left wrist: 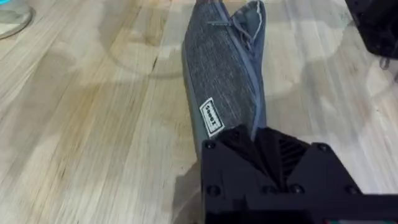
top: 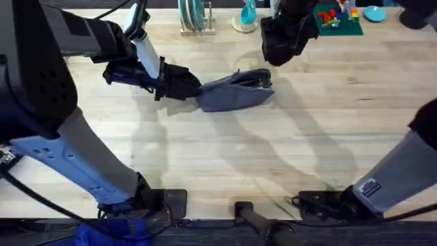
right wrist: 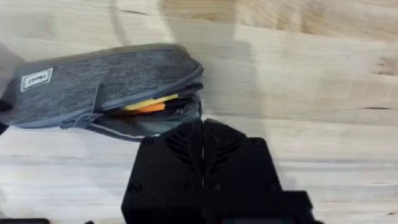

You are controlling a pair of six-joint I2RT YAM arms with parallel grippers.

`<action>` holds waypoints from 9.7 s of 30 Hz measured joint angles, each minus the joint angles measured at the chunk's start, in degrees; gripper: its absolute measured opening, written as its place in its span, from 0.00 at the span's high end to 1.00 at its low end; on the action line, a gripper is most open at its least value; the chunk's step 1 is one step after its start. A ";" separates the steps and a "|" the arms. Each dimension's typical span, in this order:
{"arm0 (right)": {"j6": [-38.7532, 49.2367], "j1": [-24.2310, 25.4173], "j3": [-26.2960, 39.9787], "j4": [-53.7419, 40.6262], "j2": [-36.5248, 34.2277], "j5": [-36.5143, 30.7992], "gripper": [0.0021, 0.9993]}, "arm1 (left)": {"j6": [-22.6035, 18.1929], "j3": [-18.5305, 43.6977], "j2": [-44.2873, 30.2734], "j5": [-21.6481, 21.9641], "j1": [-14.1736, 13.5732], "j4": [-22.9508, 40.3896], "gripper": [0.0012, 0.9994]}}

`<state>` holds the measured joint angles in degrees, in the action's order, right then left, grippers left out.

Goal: Unzip the bag, pick up the pens from the table one at a time and place them inside, then zip the bag closed.

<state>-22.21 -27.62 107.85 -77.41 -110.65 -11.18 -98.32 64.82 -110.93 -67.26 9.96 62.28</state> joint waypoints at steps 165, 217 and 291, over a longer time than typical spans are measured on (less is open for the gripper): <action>82.68 -7.82 6.54 4.77 -9.22 14.67 0.68 | 3.65 -0.02 -0.02 0.00 0.04 -3.19 0.96; 64.14 -11.43 7.50 2.27 -10.04 1.93 0.97 | 3.65 -0.02 0.00 0.24 0.04 -3.61 0.96; 59.01 18.77 -7.59 0.50 -5.62 25.81 0.97 | 3.67 -0.02 -0.02 0.20 0.15 -3.80 0.96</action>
<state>36.80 -8.85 100.26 -76.91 -116.27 14.63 -94.65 64.79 -110.96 -67.07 10.11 58.48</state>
